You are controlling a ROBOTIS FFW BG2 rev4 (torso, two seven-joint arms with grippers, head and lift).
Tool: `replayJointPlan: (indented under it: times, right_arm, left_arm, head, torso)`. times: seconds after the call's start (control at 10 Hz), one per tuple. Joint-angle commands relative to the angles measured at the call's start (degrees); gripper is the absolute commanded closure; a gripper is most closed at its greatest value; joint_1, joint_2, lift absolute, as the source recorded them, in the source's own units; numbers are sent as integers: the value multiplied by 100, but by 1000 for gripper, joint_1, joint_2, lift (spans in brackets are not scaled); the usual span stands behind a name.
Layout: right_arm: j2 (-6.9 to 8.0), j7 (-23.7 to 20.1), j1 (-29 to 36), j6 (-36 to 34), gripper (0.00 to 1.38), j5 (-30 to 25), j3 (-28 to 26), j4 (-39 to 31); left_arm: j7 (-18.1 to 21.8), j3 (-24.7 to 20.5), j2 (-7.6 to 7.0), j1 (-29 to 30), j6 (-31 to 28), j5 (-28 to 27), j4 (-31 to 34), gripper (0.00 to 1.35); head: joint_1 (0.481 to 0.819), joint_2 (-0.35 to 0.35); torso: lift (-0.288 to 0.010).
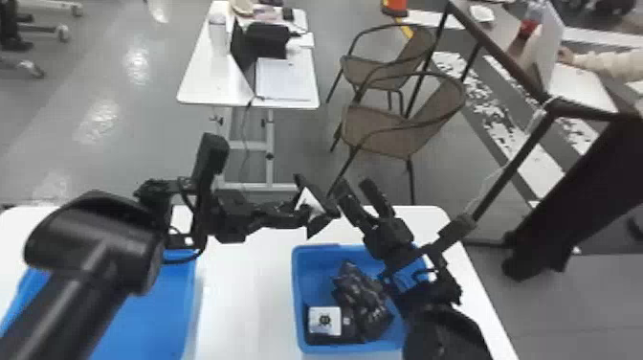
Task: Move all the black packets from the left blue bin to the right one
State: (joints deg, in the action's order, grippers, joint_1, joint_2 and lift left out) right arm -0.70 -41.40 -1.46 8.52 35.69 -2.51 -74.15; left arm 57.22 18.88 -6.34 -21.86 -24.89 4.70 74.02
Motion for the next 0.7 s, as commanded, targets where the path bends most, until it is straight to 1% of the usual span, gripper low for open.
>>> replayJointPlan:
  times: [0.0,0.2,0.4,0.5,0.6]
  right_arm:
    - [76,0,-91,0,159,-71,128,-29]
    - [76,0,-109,-9,159,-89,331,-64]
    - [76,26,-118,-193,159,-291,471,-38]
    - [76,79,-109,-220,159,-299,524,-20]
    - [76,132,-109,-343,190,-308,541,-20]
  left_arm:
    - [-1,81,45,-47,19,-5,-72,1219]
    - [8,81,89,-64,28,-31,-98,1219]
    - [8,54,124,-73,63,4,-98,1219]
    - [8,54,142,-91,89,4,-98,1219]
    - [-1,54,151,-82,89,13,-98,1219]
  head:
    - [695,-192]
    - [695,-187]
    - [695,-169]
    - [695,-158]
    - [695,-153]
  torso:
    - [0]
    - [0]
    - [0]
    - [0]
    - [0]
